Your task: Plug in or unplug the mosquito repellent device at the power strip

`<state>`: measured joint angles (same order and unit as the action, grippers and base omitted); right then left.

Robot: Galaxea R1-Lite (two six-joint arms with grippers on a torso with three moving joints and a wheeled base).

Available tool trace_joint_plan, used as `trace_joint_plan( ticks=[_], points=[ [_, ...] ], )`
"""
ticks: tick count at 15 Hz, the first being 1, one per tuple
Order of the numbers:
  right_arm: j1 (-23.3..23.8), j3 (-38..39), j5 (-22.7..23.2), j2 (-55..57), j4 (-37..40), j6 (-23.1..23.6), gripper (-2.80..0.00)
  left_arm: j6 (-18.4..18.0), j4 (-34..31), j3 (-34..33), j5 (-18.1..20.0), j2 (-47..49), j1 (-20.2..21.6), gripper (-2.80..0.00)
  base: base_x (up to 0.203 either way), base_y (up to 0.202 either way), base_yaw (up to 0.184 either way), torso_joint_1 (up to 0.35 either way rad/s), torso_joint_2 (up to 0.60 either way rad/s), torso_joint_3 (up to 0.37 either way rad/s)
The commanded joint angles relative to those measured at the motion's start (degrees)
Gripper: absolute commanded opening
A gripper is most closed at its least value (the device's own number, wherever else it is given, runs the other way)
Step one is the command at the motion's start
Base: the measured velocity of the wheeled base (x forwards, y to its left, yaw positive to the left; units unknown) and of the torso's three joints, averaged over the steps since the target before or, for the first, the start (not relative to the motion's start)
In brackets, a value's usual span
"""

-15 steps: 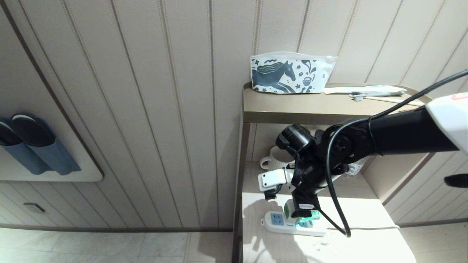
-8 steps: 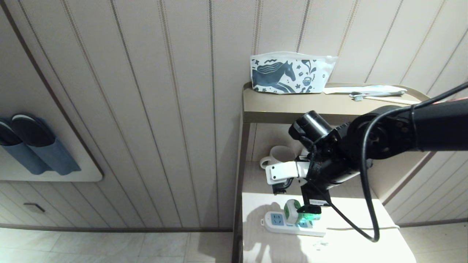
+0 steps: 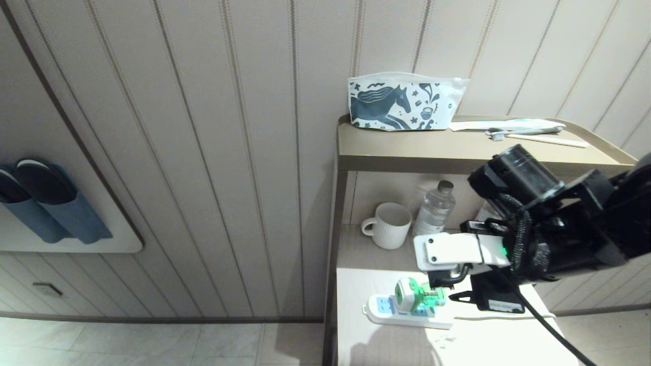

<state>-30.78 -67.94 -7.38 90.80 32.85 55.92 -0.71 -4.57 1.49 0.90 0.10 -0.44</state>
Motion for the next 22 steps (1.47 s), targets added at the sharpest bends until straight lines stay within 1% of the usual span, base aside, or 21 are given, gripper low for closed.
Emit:
trace_joint_plan(
  ticks=[1, 4, 6, 8, 10, 11, 12, 13, 15, 18, 20, 21, 22],
  points=[
    [0.2, 3.0, 0.0, -7.7, 0.1, -4.6, -2.80, 0.0, 0.0, 0.0, 0.0, 0.0, 0.0, -2.80, 0.000, 0.000, 0.000, 0.000, 0.00, 0.000],
    [0.7, 4.6, -0.5, -11.4, 0.2, -17.1, -2.80, 0.0, 0.0, 0.0, 0.0, 0.0, 0.0, -2.80, 0.000, 0.000, 0.000, 0.000, 0.00, 0.000],
    [0.7, 7.3, -0.7, -14.0, 0.1, -25.7, -2.80, 0.0, 0.0, 0.0, 0.0, 0.0, 0.0, -2.80, 0.000, 0.000, 0.000, 0.000, 0.00, 0.000],
    [0.7, 8.5, -1.0, -15.7, 0.2, -35.8, -2.80, 0.0, 0.0, 0.0, -0.1, 0.1, 0.0, -2.80, 0.000, 0.000, 0.000, 0.000, 0.00, 0.000],
    [0.7, 9.1, -2.3, -17.2, 0.1, -46.0, -2.80, 0.0, 0.0, 0.0, 0.0, 0.1, 0.0, -2.80, 0.000, 0.000, 0.000, 0.000, 0.00, 0.000],
    [0.7, 9.2, -2.6, -18.4, 0.0, -50.1, -2.80, 0.0, 0.0, 0.0, 0.0, 0.1, 0.0, -2.80, 0.000, 0.000, 0.000, 0.000, 0.00, 0.000],
    [0.5, 9.8, -3.1, -19.8, -0.2, -52.9, -2.80, 0.0, 0.0, 0.0, 0.0, 0.0, 0.0, -2.80, 0.000, 0.000, 0.000, 0.000, 0.00, 0.000],
    [0.0, 11.4, -4.1, -21.2, -0.4, -55.1, -2.80, 0.0, -0.1, 0.0, 0.0, 0.1, 0.0, -2.80, 0.000, 0.000, 0.000, 0.000, 0.00, 0.000],
    [-0.5, 14.6, -5.5, -23.1, -4.2, -56.5, -2.80, 0.0, -0.1, 0.0, 0.0, 0.0, 0.0, -2.80, 0.000, 0.000, 0.000, 0.000, 0.00, 0.000],
    [0.5, 19.8, -6.1, -23.7, -20.4, -56.2, -2.80, 0.0, 0.0, 0.0, 0.0, 0.0, 0.0, -2.80, 0.000, 0.000, 0.000, 0.000, 0.00, 0.000],
    [1.1, 22.6, -7.5, -24.6, -31.0, -56.3, -2.80, 0.0, 0.0, 0.0, 0.0, 0.1, 0.0, -2.80, 0.000, 0.000, 0.000, 0.000, 0.00, 0.000],
    [1.4, 24.8, -10.0, -25.1, -32.5, -56.6, -2.80, 0.0, 0.0, 0.0, 0.0, 0.1, 0.0, -2.80, 0.000, 0.000, 0.000, 0.000, 0.00, 0.000],
    [1.3, 26.6, -14.8, -25.9, -33.4, -57.2, -2.80, 0.0, 0.0, 0.0, 0.0, 0.0, 0.0, -2.80, 0.000, 0.000, 0.000, 0.000, 0.00, 0.000]
  ],
)
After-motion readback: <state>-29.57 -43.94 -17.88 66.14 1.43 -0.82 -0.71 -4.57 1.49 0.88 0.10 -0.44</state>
